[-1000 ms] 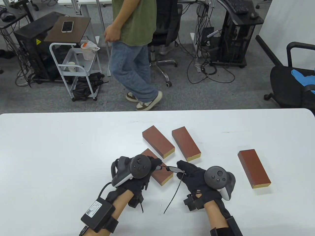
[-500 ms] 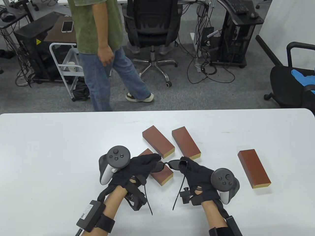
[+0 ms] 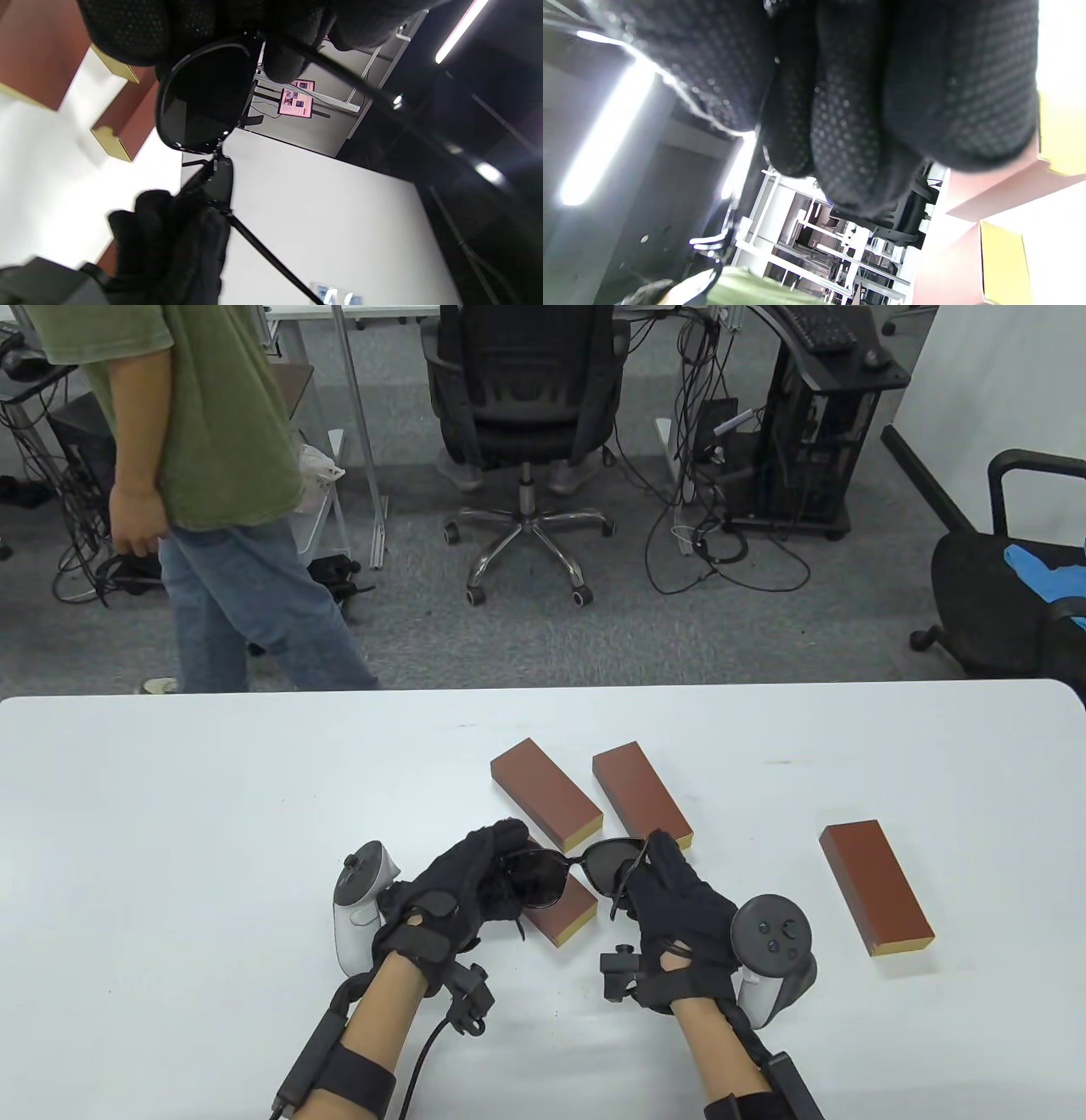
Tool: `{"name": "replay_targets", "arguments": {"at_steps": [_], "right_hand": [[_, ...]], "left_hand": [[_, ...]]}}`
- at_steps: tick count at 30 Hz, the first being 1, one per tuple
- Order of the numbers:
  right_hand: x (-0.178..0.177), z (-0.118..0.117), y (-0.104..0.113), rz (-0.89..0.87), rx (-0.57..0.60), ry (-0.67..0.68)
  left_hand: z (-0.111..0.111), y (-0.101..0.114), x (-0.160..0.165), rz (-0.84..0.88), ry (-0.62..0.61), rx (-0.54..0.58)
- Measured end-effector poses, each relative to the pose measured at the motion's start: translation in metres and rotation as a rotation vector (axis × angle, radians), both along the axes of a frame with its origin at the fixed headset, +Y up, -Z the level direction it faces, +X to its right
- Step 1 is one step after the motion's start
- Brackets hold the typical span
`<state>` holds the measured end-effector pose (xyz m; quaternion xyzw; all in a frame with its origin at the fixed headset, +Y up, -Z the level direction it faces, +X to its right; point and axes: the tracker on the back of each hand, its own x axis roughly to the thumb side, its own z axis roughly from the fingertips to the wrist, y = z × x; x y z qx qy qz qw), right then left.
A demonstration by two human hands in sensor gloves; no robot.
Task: Slide to open storage boxes and store sunglasses
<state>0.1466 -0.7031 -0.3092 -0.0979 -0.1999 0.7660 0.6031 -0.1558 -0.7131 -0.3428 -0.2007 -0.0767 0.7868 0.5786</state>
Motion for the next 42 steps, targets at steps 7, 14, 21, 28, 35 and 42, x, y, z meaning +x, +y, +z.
{"name": "replay_targets", "arguments": {"at_steps": [7,14,21,28,35,42], "right_hand": [[-0.006,0.005,-0.003,-0.068,-0.016,-0.047],[-0.005,0.006,-0.008,-0.091,-0.051,-0.044],[-0.007,0.002,-0.010,-0.061,-0.031,0.036],[-0.011,-0.004,-0.007,0.017,0.041,0.170],[-0.013,-0.008,-0.007,0.012,0.133,0.355],[-0.012,-0.008,-0.012,-0.128,0.146,0.364]], "left_hand": [[0.009,0.004,0.006,-0.048,0.062,0.048],[0.013,-0.005,0.016,-0.080,0.067,0.036],[0.014,-0.009,0.012,-0.080,0.115,0.017],[0.015,-0.016,0.004,-0.063,0.157,-0.020],[0.014,-0.018,-0.004,-0.092,0.209,-0.040],[0.016,-0.014,-0.008,-0.181,0.310,-0.016]]}}
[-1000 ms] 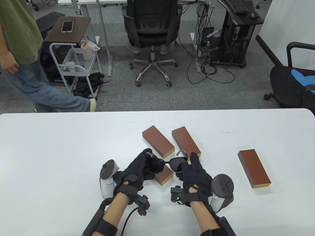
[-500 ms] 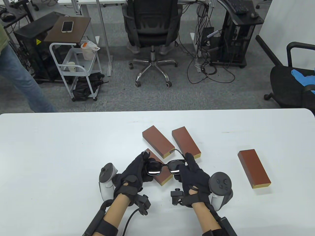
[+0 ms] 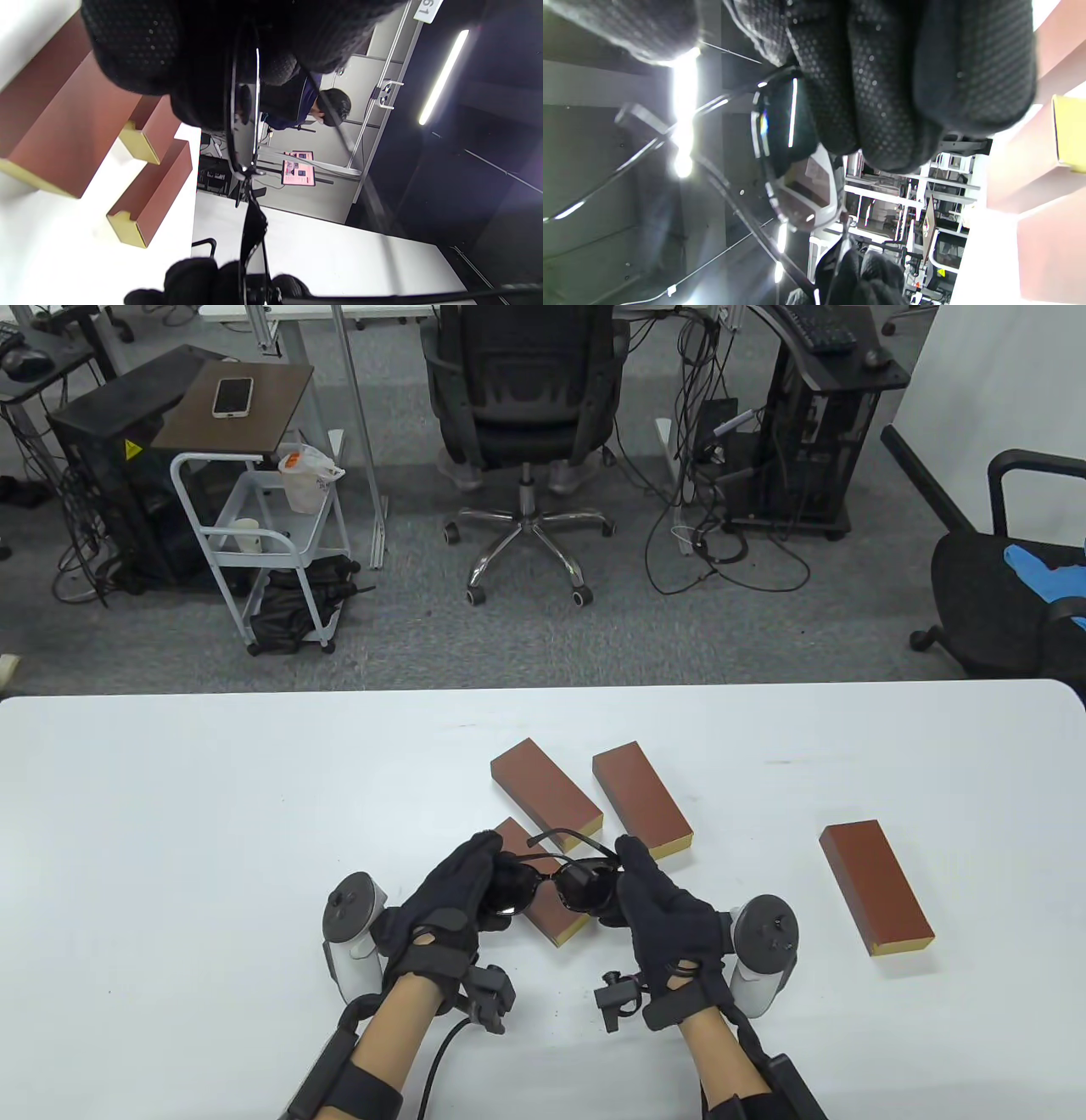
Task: Slide to open storage boxes and store sunglasses
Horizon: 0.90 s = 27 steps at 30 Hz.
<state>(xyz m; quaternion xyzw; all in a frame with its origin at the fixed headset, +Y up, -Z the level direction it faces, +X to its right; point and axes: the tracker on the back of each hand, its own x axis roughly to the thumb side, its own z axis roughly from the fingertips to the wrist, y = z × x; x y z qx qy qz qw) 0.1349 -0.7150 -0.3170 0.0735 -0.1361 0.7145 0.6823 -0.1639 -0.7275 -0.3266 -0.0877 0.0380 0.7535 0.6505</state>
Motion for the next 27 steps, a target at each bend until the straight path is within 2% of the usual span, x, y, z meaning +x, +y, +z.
{"name": "replay_targets", "arguments": {"at_steps": [12,16,20,24,27], "right_hand": [[0.005,0.002,0.000,0.045,-0.022,-0.088],[0.007,0.003,-0.003,0.076,-0.068,-0.135],[0.011,0.003,-0.010,0.075,-0.109,-0.169],[0.016,0.002,-0.017,0.053,-0.141,-0.197],[0.017,0.001,-0.020,0.058,-0.157,-0.207]], "left_hand": [[0.002,0.000,-0.001,-0.121,0.070,0.048],[0.002,0.000,0.001,-0.127,0.066,0.049],[0.001,-0.003,0.004,-0.152,-0.016,0.040],[0.000,-0.009,0.009,-0.075,-0.114,0.035],[0.002,-0.009,0.013,-0.055,-0.137,0.053]]}}
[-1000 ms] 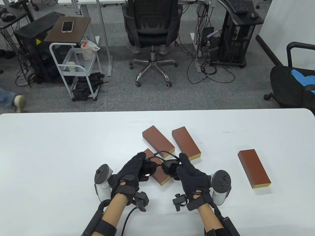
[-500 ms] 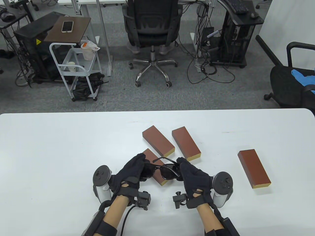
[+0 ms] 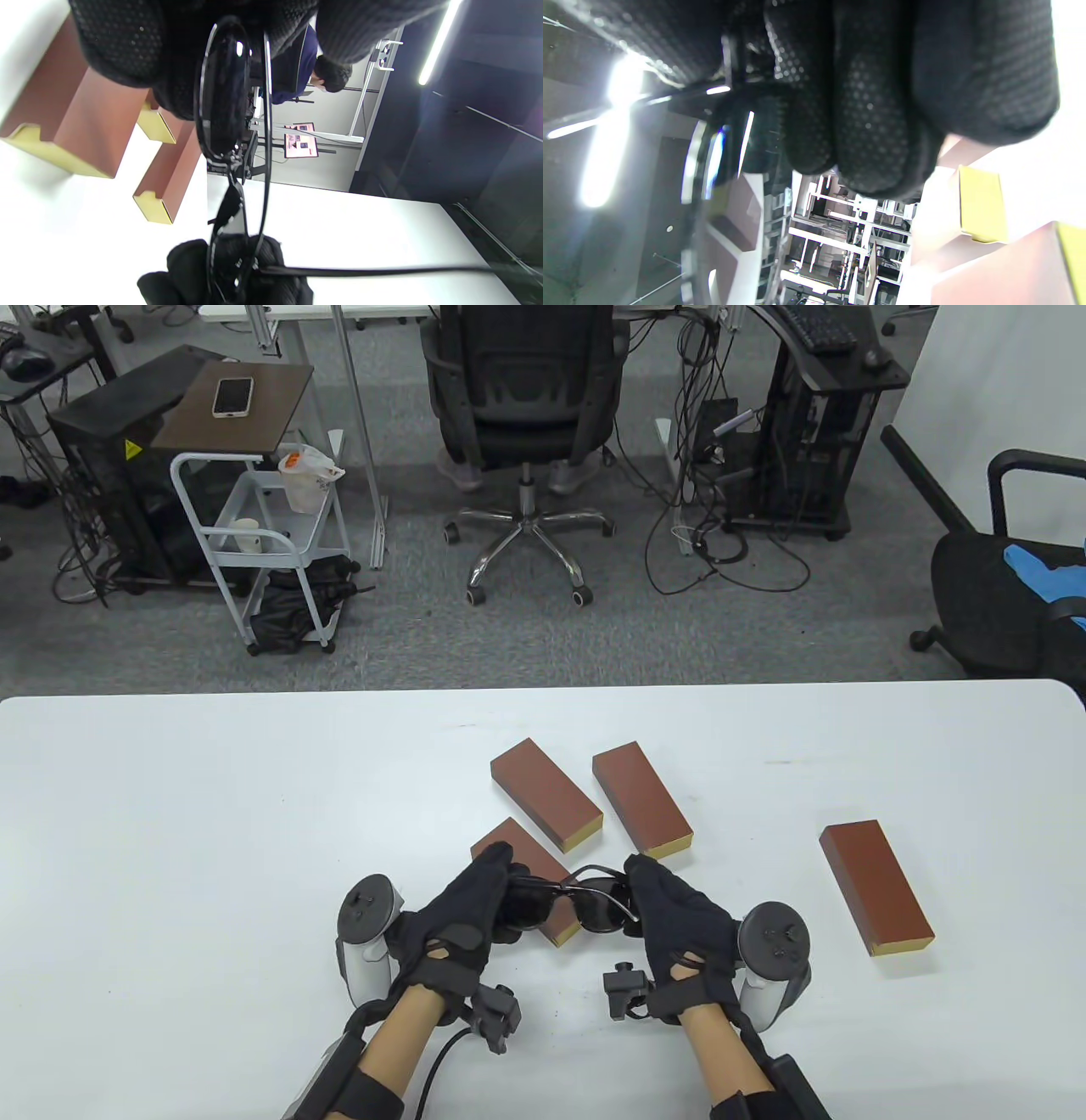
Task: Slide to open storage boxes and store sunglasses
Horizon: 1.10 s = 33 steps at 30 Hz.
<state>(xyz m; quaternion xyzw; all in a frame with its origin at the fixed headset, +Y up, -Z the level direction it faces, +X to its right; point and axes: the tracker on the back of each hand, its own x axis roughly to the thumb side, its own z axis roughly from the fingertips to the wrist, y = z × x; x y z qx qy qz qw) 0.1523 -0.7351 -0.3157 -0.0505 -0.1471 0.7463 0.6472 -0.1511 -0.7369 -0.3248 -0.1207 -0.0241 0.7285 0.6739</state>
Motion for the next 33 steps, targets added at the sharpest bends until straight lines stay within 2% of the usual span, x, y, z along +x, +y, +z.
{"name": "replay_targets", "arguments": {"at_steps": [4,11,21,25,29,33], "right_hand": [[0.003,0.000,-0.001,0.032,-0.008,-0.025],[0.007,-0.002,0.000,0.068,-0.009,-0.022],[0.011,-0.004,0.004,0.140,0.022,-0.014],[0.012,-0.004,0.012,0.247,0.069,-0.003],[0.009,-0.002,0.021,0.454,0.074,0.073],[-0.005,0.006,0.037,0.587,0.210,0.103]], "left_hand": [[0.001,0.000,0.003,-0.022,-0.044,0.020],[0.000,-0.002,0.004,0.090,-0.115,-0.009],[-0.004,-0.001,0.001,0.004,-0.116,-0.010],[-0.005,-0.003,0.000,-0.016,-0.101,-0.017],[-0.005,-0.004,0.000,-0.012,-0.109,-0.008],[-0.005,-0.005,0.002,-0.027,-0.112,0.007]]}}
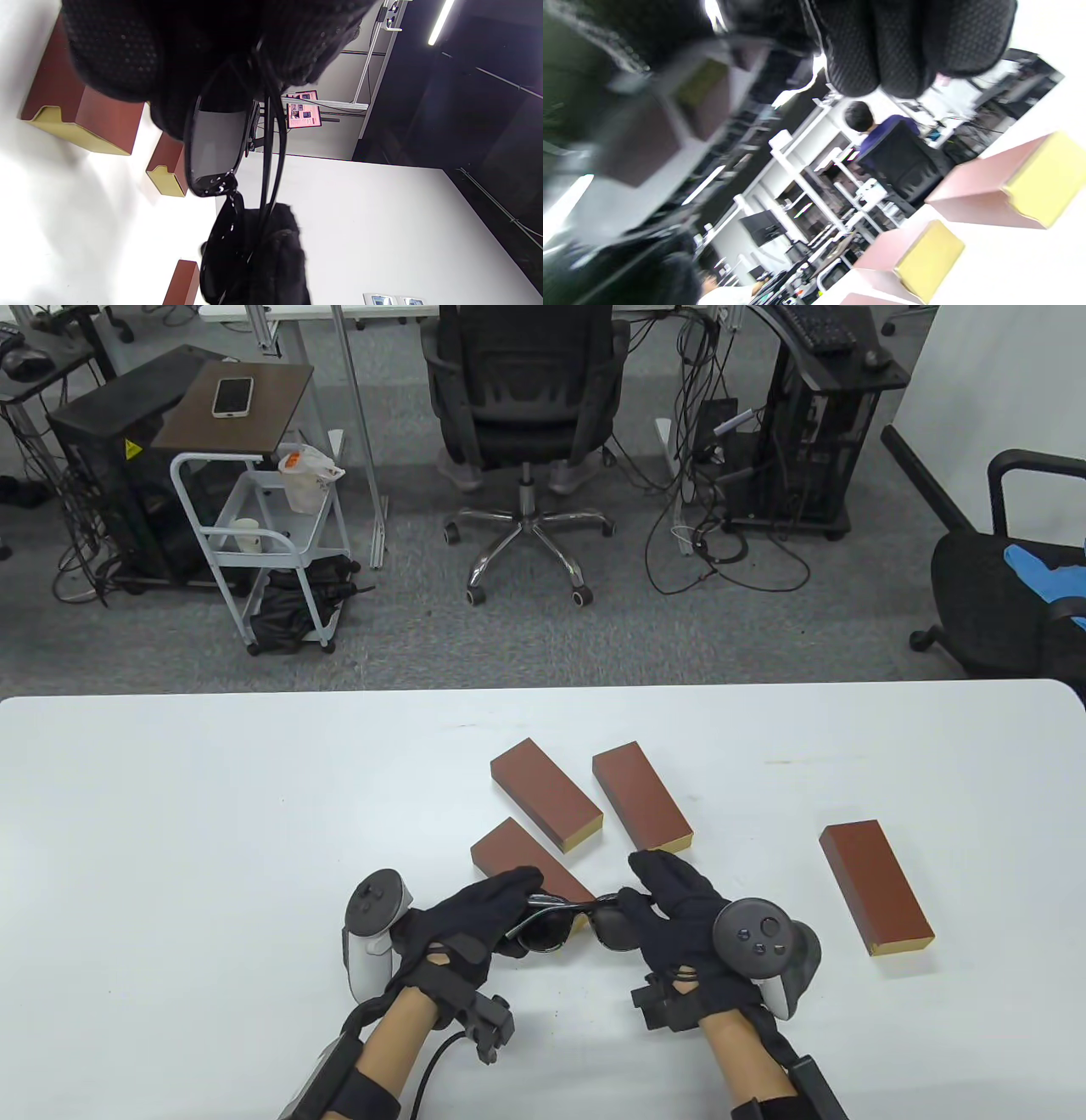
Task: Slide to open storage boxes and store sunglasses
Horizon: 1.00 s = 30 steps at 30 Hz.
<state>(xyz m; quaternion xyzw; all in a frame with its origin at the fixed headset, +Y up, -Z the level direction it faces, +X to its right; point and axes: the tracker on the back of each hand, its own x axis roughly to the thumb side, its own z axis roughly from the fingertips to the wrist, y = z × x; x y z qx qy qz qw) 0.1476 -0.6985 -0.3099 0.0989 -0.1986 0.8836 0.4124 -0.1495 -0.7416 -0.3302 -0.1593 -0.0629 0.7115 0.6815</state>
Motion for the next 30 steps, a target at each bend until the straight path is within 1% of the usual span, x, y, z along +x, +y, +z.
{"name": "replay_targets", "arguments": {"at_steps": [2,4,7,10,16,21,23,24,26,28,30], "right_hand": [[-0.013,0.004,0.011,0.124,0.057,0.067],[-0.024,0.008,0.017,0.260,0.074,0.120],[-0.041,0.016,0.020,0.467,0.154,0.121],[-0.050,0.020,0.020,0.558,0.190,0.100],[-0.051,0.020,0.019,0.640,0.191,0.069],[-0.052,0.018,0.019,0.673,0.144,0.092],[-0.053,0.018,0.020,0.704,0.132,0.092],[-0.052,0.016,0.019,0.725,0.108,0.132],[-0.052,0.012,0.015,0.739,0.030,0.224],[-0.051,0.008,0.007,0.735,-0.085,0.311],[-0.051,0.006,-0.001,0.758,-0.160,0.365]], "left_hand": [[0.000,-0.001,0.000,-0.002,0.004,-0.001],[0.000,-0.001,0.000,-0.005,0.002,0.001],[0.000,-0.001,-0.002,-0.019,0.016,0.004],[0.000,-0.001,-0.002,-0.041,0.006,0.011],[0.000,-0.002,0.002,-0.069,-0.041,0.020],[0.000,0.001,0.003,-0.162,-0.065,0.048],[0.000,0.003,0.000,-0.206,-0.038,0.061],[0.001,0.005,-0.003,-0.234,-0.002,0.069],[0.001,0.011,-0.010,-0.294,0.065,0.107],[0.001,0.017,-0.017,-0.389,0.121,0.160],[0.002,0.023,-0.022,-0.464,0.160,0.207]]}}
